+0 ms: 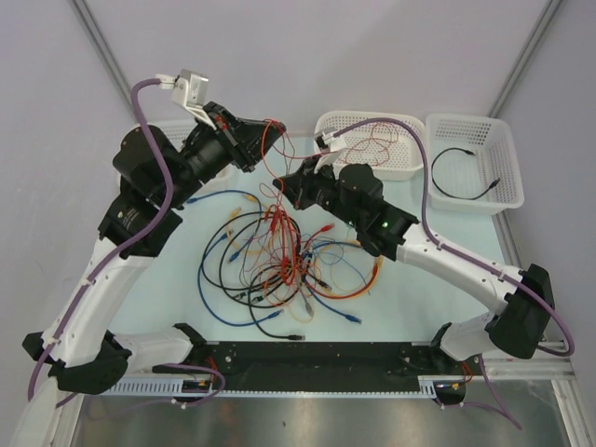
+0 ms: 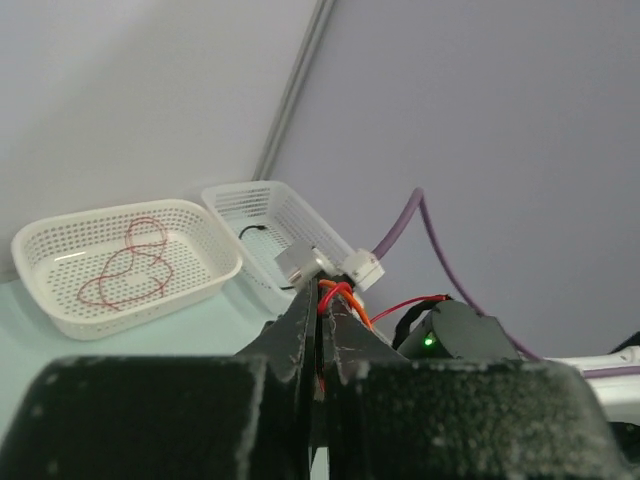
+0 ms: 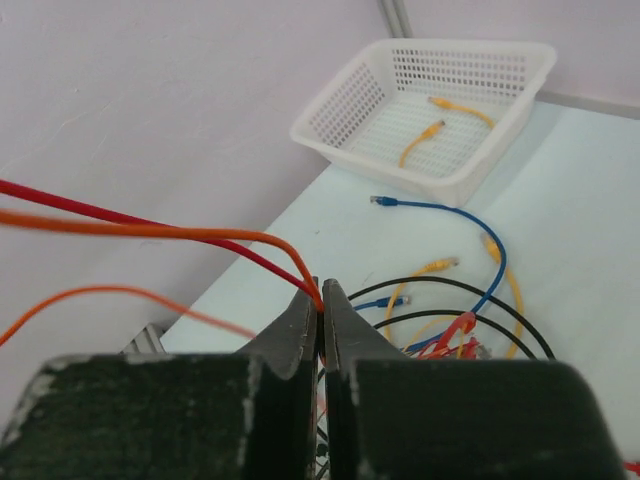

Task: Untangle the cables

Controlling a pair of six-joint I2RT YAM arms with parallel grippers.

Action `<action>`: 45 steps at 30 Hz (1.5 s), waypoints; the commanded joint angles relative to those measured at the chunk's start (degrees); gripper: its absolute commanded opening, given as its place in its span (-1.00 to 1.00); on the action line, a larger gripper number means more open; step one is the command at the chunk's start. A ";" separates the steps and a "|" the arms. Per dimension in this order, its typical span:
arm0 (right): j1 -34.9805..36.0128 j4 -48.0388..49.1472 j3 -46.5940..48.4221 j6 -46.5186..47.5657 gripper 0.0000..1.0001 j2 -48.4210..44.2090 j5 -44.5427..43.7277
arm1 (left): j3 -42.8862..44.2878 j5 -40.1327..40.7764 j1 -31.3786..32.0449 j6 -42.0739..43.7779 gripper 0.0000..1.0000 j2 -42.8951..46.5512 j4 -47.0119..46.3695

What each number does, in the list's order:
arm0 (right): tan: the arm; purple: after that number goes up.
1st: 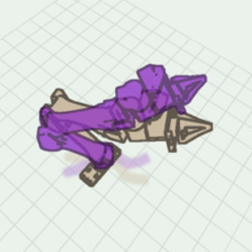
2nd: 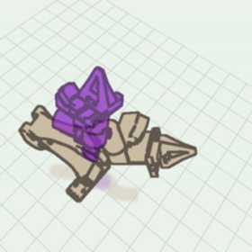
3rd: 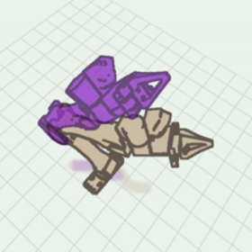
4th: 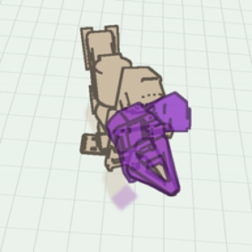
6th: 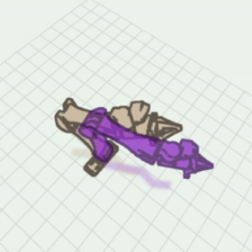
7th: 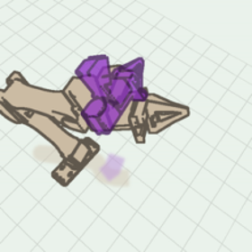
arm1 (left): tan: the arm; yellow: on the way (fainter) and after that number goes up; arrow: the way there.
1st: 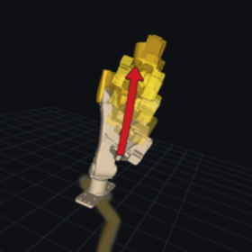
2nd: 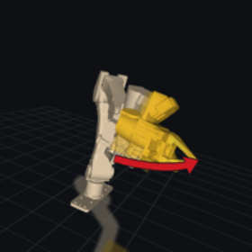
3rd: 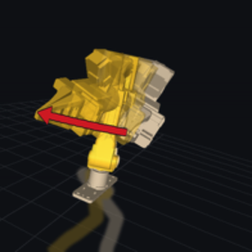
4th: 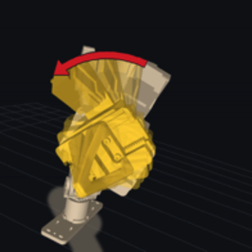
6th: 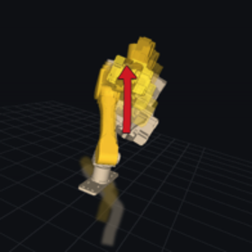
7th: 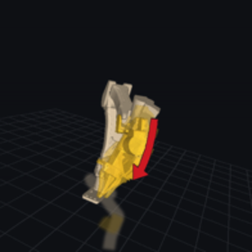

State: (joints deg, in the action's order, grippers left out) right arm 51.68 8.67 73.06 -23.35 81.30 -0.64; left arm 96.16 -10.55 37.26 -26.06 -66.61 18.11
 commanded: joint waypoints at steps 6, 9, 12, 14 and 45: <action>-2.72 -13.04 12.44 9.37 -1.00 -11.77 -10.51 | -12.12 23.34 -0.25 1.10 0.78 9.56 -0.62; -2.55 -19.99 21.23 12.80 -1.00 -12.48 -11.75 | -18.18 26.45 -0.52 0.49 0.99 12.46 -1.23; -2.55 -25.71 28.01 14.39 -1.00 -11.78 -12.54 | -24.34 28.21 -0.78 -0.82 0.99 14.75 -2.20; -2.55 -27.56 29.33 14.74 -1.00 -11.60 -12.98 | -29.00 27.95 -0.87 -2.84 0.99 15.98 -3.25; 1.67 -31.60 24.85 11.05 -1.00 -14.32 -9.20 | -51.59 2.02 -0.78 -14.02 0.99 10.37 -34.44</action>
State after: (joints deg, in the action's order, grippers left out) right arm 52.58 -25.06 97.19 -11.97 68.93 -11.27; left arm 42.96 -6.87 36.67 -39.22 -55.33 -12.10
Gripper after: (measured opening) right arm 0.014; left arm 0.996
